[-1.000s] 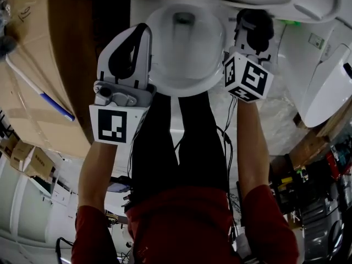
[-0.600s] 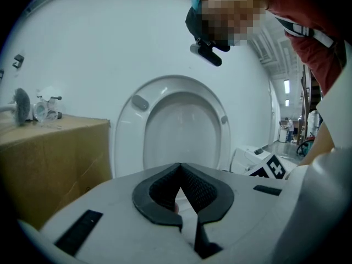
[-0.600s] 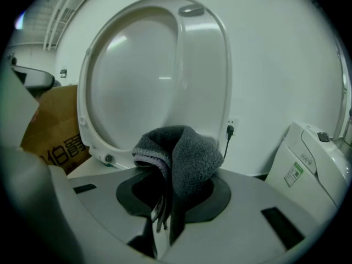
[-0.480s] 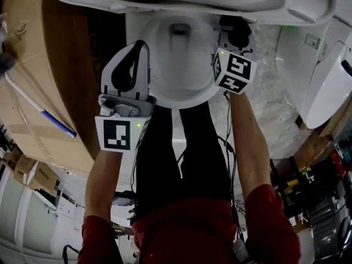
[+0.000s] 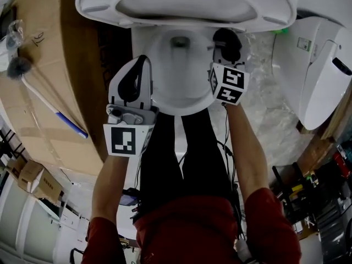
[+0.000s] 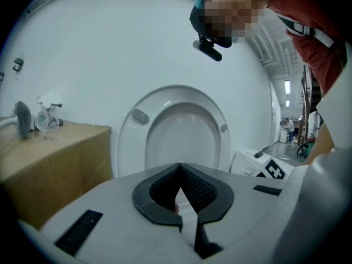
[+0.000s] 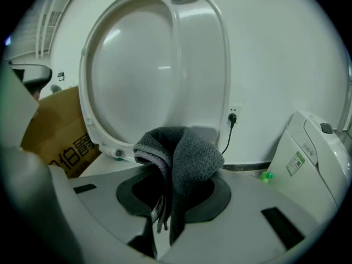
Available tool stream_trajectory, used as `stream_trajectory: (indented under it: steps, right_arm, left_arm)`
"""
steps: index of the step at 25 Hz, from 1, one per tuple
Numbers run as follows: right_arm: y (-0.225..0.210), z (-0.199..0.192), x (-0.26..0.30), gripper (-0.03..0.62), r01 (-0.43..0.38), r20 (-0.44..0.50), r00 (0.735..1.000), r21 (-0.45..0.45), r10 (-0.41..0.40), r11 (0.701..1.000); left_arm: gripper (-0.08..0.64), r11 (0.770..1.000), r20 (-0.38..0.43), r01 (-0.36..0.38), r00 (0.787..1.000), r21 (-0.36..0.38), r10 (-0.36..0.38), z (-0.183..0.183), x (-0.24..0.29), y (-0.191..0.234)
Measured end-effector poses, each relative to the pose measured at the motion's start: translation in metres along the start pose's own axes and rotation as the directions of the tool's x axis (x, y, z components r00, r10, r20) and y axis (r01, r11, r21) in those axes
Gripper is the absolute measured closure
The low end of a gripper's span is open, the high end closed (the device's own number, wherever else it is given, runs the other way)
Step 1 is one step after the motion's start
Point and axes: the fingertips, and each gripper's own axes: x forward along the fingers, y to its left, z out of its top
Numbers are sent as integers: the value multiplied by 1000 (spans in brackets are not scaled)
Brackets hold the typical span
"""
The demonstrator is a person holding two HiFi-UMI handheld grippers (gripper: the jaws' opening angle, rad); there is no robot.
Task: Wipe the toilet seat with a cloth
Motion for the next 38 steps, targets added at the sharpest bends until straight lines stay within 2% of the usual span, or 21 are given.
stream_trajectory:
  steps: [4,7,10,12,14,18,22,27,30,33,35,36,38]
  right_arm:
    - [20,26,-58,509,-55,23,998,63,54,996]
    - [32,63,-117,509,-92,70,994,124,84,988]
    - [36,112,-174,508,-109,146,985,124,91,986]
    - [32,150,-207,508,-111,208,974,98,89,989]
    - [27,189,-239,508,-112,268,959,64,91,992]
    - [21,271,-290,508,-89,402,912,11,78,996]
    - [11,324,-342,509,-43,507,862,38,18,998]
    - [12,350,-374,508,-14,578,816,49,-17,999]
    - [16,356,-378,508,-4,588,809,22,-9,1000]
    - [15,354,-380,508,-6,587,810,26,-10,1000]
    - [14,351,-381,508,-8,579,815,31,-11,999]
    - [14,349,-381,508,-10,574,818,31,-10,999]
    - [13,345,-381,508,-12,564,825,28,-6,1000]
  left_arm:
    - [549,999,-21,-48,999,-12,48,35,-16,-1]
    - [549,998,-9,-60,998,-9,60,73,-33,-4]
    - [549,998,31,-57,998,30,56,119,-52,-10]
    - [549,997,62,-67,996,27,65,155,-63,-17]
    - [549,997,74,-68,995,33,66,188,-78,-23]
    - [549,992,115,-52,993,117,38,245,-96,-23]
    - [549,987,155,-58,987,149,35,286,-111,-24]
    - [549,989,226,-74,973,125,44,313,-123,-20]
    - [549,987,239,-76,970,138,41,316,-125,-19]
    - [549,980,231,-68,973,185,24,314,-120,-21]
    - [548,976,235,-36,972,215,-16,313,-113,-26]
    - [549,969,224,-23,974,247,-33,310,-108,-28]
    - [548,939,162,6,985,344,-65,298,-93,-31]
